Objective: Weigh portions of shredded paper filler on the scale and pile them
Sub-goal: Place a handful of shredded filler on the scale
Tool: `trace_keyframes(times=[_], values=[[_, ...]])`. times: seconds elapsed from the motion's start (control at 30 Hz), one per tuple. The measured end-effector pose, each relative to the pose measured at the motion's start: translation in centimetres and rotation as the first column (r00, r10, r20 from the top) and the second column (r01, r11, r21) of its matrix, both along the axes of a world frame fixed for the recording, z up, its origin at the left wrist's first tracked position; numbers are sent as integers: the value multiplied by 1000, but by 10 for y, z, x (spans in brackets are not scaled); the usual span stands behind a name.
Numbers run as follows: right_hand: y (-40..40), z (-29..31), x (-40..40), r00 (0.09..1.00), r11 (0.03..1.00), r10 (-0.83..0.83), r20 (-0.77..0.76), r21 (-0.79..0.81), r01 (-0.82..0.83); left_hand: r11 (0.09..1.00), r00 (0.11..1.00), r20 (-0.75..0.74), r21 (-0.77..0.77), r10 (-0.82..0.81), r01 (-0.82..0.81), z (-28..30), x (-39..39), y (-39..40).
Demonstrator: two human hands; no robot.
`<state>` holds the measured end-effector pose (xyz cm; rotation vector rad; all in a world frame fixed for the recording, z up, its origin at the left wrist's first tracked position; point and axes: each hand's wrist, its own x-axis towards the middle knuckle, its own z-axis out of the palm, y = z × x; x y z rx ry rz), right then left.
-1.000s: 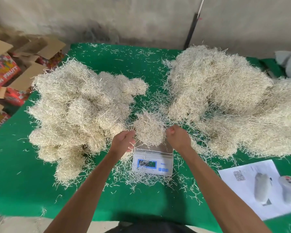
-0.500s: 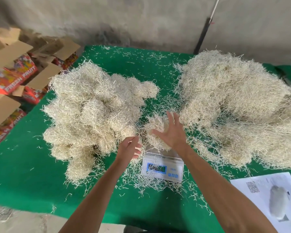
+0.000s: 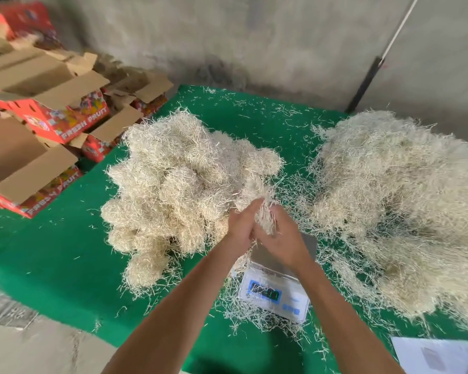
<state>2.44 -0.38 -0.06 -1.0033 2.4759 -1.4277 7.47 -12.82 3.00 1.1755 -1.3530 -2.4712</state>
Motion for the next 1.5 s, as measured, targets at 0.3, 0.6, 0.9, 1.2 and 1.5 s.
trace_keyframes(times=[0.3,0.6,0.9,1.2,1.5], values=[[25,64,-45,903,972,-74,423,-172,160,818,921,278,-436,-274,375,3,-3,-13],[47,69,-65,753,916,-47,657,-272,294,817,939,119,-466,-322,339,-13,6,-30],[78,100,-107,815,911,-218,537,-189,368,641,891,328,-619,-314,454,-26,-26,0],[137,61,-156,668,787,-357,654,-174,591,770,924,367,-557,-107,310,-50,-38,3],[163,-7,-112,515,774,-391,763,-30,632,870,946,207,-381,-248,312,-64,-45,42]])
